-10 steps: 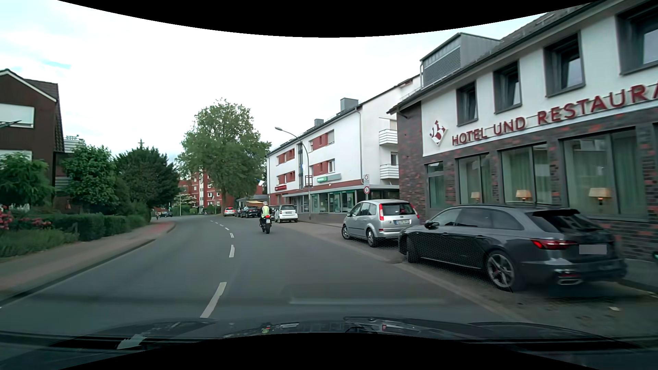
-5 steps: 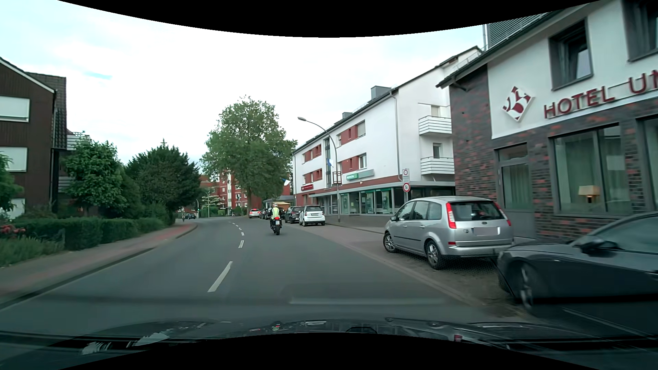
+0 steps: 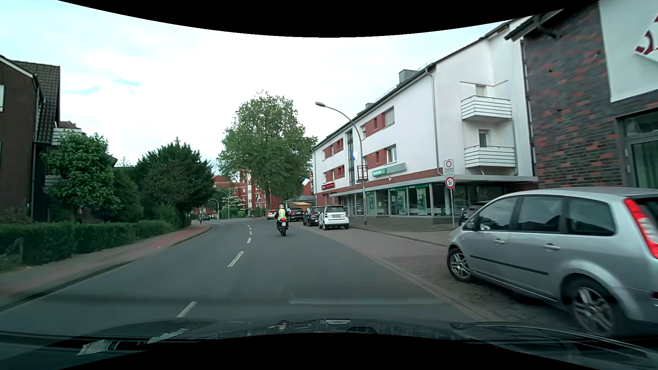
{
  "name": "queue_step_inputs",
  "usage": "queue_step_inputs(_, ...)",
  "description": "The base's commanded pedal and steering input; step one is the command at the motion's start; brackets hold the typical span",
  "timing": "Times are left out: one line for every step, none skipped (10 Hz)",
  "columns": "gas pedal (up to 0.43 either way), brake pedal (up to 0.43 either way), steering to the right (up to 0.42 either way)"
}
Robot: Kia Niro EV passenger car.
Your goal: Follow the waypoints while adhering to traffic rules and regulations
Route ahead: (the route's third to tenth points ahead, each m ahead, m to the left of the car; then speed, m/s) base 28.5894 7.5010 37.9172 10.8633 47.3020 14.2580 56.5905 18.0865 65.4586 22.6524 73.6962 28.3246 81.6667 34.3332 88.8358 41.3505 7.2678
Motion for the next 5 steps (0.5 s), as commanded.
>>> queue_step_inputs(0.13,0.0,-0.077)
queue_step_inputs(0.13,0.0,-0.077)
queue_step_inputs(0.13,0.0,-0.075)
queue_step_inputs(0.13,0.0,-0.069)
queue_step_inputs(0.13,0.0,-0.062)
